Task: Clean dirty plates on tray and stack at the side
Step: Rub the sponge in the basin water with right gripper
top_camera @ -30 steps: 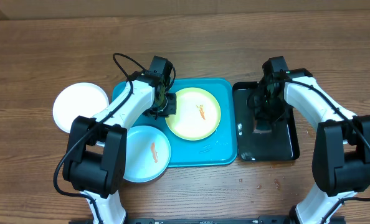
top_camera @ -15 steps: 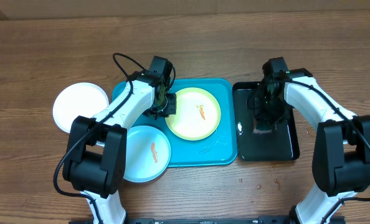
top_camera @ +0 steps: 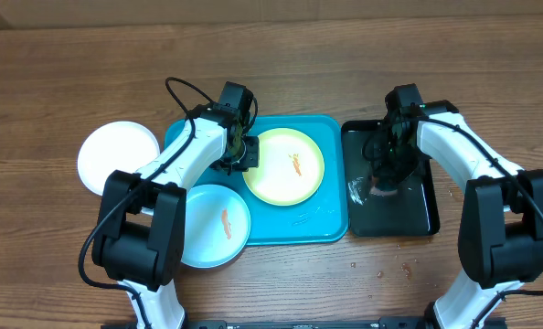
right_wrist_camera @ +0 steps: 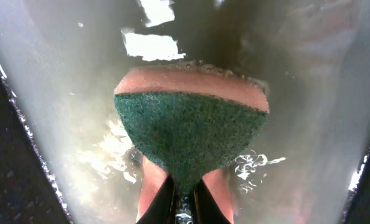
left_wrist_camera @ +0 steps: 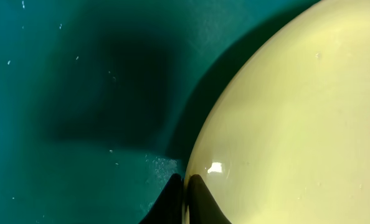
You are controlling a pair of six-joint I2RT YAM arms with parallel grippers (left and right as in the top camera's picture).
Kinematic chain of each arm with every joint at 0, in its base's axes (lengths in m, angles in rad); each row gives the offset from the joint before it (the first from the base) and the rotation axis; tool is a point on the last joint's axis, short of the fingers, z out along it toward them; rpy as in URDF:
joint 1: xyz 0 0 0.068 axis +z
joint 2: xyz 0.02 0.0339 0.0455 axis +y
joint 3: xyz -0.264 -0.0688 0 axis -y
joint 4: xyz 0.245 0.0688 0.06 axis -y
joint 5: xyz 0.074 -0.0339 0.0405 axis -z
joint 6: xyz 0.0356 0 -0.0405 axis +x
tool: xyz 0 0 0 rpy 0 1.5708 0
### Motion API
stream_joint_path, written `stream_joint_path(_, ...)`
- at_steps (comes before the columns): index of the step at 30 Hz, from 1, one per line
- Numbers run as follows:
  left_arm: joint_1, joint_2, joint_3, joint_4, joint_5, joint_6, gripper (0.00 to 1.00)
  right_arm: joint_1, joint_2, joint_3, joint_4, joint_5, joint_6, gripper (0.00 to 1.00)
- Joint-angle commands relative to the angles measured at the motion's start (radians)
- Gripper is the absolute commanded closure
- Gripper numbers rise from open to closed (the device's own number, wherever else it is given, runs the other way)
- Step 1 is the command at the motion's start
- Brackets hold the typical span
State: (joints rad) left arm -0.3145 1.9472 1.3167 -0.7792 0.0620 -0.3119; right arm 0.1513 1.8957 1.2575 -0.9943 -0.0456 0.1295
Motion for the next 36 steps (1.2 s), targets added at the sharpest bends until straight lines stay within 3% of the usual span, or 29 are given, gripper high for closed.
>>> stream_joint_path(1, 0.0, 0.011, -0.009, 0.018, -0.024, -0.002, 0.91, -0.001, -0.021, 0.012, 0.002, -0.001, 0.002, 0.96)
stream_joint_path(9, 0.0, 0.011, -0.008, 0.032, -0.021, -0.002, 0.9, -0.001, -0.021, 0.012, 0.002, -0.001, 0.001, 0.96)
stream_joint_path(13, 0.0, 0.011, -0.009, 0.028, -0.021, -0.002, 0.9, -0.001, -0.021, 0.013, 0.005, -0.001, -0.001, 0.9)
stream_joint_path(16, 0.0, 0.011, -0.009, 0.028, -0.021, -0.002, 0.9, -0.001, -0.021, 0.013, 0.005, -0.001, -0.003, 0.96)
stream_joint_path(25, 0.0, 0.011, -0.035, 0.04, -0.021, -0.002, 0.87, -0.001, -0.021, 0.013, 0.006, 0.0, -0.003, 0.96)
stream_joint_path(36, 0.0, 0.011, -0.036, 0.055, -0.018, -0.002, 0.96, -0.001, -0.021, 0.014, 0.017, 0.0, -0.063, 0.96)
